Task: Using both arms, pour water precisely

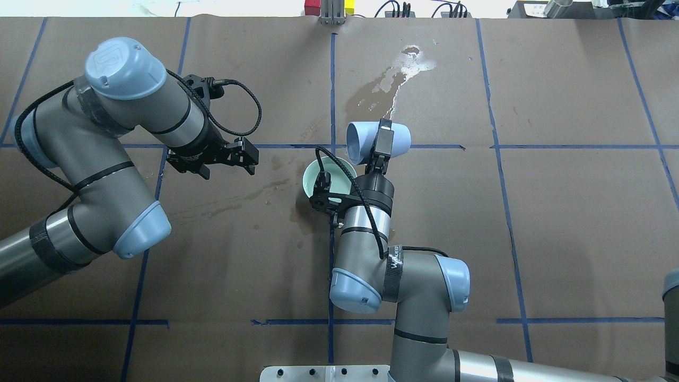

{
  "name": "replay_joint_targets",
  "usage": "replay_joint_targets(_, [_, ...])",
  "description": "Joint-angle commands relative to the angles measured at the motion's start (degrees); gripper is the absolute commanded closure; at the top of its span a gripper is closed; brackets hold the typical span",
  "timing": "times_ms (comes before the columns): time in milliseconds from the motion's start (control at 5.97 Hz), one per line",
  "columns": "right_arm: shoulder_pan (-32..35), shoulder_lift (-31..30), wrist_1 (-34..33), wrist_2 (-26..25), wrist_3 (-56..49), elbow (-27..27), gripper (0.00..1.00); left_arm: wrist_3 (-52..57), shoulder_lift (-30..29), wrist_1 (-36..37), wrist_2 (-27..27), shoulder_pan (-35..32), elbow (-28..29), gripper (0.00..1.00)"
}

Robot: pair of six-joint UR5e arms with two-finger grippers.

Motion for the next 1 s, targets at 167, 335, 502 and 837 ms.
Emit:
replay_joint_targets(167, [-0.10, 0.31, -0.23, -1.17, -7.00, -0.22, 1.00, 0.00, 0.06, 0.00, 0.07, 0.00, 0.00, 0.00])
replay_joint_targets(335, [-0.10, 0.31, -0.40, -1.69, -9.89, -0.22, 1.00, 0.00, -0.03, 0.00, -0.02, 0.00, 0.00, 0.00])
replay_joint_targets(502, [-0.10, 0.31, -0.49, -1.87, -11.05, -0.22, 1.00, 0.00, -0.03, 0.00, -0.02, 0.00, 0.00, 0.00])
replay_joint_targets(837, [-0.10, 0.31, -0.49, -1.87, -12.99, -0.22, 1.00, 0.00, -0.03, 0.00, -0.02, 0.00, 0.00, 0.00])
